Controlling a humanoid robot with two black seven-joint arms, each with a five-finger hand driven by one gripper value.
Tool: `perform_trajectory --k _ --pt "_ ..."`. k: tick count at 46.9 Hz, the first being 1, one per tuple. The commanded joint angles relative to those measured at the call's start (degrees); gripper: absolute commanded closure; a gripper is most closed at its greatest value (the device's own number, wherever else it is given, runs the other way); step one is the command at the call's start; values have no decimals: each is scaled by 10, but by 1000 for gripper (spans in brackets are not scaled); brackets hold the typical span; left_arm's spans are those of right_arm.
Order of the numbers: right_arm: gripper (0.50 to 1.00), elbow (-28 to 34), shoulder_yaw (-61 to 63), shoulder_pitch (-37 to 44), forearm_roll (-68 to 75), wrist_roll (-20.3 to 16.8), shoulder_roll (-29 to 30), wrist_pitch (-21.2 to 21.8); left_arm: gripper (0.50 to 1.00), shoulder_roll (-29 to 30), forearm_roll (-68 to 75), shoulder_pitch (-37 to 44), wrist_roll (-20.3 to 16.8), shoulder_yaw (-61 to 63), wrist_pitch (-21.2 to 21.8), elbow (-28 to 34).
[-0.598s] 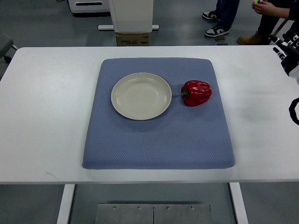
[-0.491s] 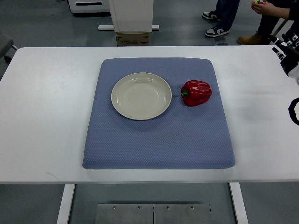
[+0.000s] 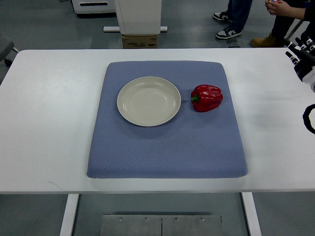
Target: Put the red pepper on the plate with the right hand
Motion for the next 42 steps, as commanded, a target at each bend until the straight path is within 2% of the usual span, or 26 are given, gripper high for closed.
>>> perform_trajectory --k 1,15,42 --pt "500 0 1 1 0 1 -1 -1 500 0 0 0 0 0 0 0" --pt "500 -7 0 -3 -1 5 25 -6 500 0 0 0 0 0 1 0" --pt "500 -3 26 11 0 27 32 -3 500 0 0 0 0 0 0 0"
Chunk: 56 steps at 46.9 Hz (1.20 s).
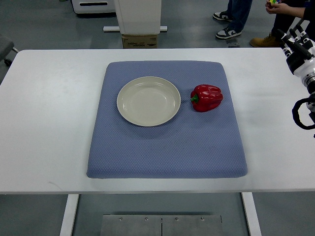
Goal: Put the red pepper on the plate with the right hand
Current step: 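Move the open right hand over the red bell pepper, then lower the right hand and close its fingers around the red pepper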
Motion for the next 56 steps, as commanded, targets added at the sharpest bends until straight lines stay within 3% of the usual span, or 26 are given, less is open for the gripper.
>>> perform_trajectory --k 1,12,22,30,39,50,56 --pt "500 0 -1 -2 0 3 1 -1 500 0 0 0 0 0 0 0" --pt "500 11 -24 12 -33 15 15 2 500 0 0 0 0 0 0 0" --pt "500 87 -48 23 -141 62 -3 10 500 0 0 0 0 0 1 0" --pt "500 204 -89 22 -230 102 -75 61 500 0 0 0 0 0 0 0" --pt "500 344 -167 59 -328 105 -132 78 500 0 0 0 0 0 0 0" --pt "500 372 -262 107 -427 96 -133 49 500 0 0 0 0 0 0 0" --pt "500 373 -363 152 -432 90 -129 -13 500 0 0 0 0 0 1 0"
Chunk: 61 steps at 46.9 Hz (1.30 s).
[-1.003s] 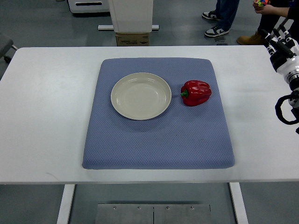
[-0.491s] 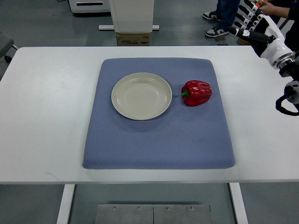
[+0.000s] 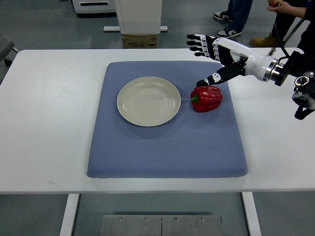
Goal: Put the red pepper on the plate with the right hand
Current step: 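Lower the right hand and close its fingers around the red pepper, then lift the pepper with the right hand and carry it over the plate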
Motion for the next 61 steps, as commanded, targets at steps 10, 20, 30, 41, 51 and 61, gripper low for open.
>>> perform_trajectory --k 10,20,30,41,51,61 --pt "500 -1 -205 62 -2 -1 37 -163 500 0 0 0 0 0 1 0" --pt "511 -5 -237 58 -2 -9 52 -196 500 0 0 0 0 0 0 0" --pt "507 -32 -273 55 -4 -16 67 -233 500 0 0 0 -1 0 0 0" --pt "523 -76 -335 54 -2 -15 124 -276 500 0 0 0 0 0 0 0" --pt "795 -83 -352 54 -4 -16 126 -277 500 0 0 0 0 0 0 0" --pt "1000 -112 -377 54 -4 -16 148 -281 500 0 0 0 0 0 0 0"
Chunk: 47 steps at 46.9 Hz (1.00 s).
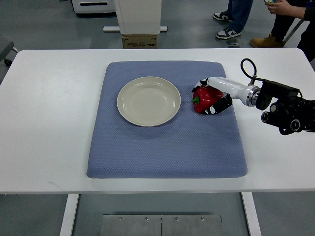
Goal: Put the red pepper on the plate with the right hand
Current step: 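Lift the pepper with the right hand and carry it over the plate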
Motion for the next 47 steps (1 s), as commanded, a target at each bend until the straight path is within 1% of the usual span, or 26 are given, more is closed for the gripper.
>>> perform_trajectory --k 1,18,28,40,47 --pt "1000 -4 -3 1 2 -1 6 0 500 0 0 0 0 0 0 0" --pt "1000 -3 -4 9 2 -12 6 0 500 0 0 0 0 0 0 0" --pt "1000 2 1 36 6 -13 5 1 500 0 0 0 0 0 0 0" --pt "1000 32 4 81 11 -14 7 2 500 0 0 0 0 0 1 0" --pt "1000 78 6 112 12 -16 7 4 500 0 0 0 -1 0 0 0"
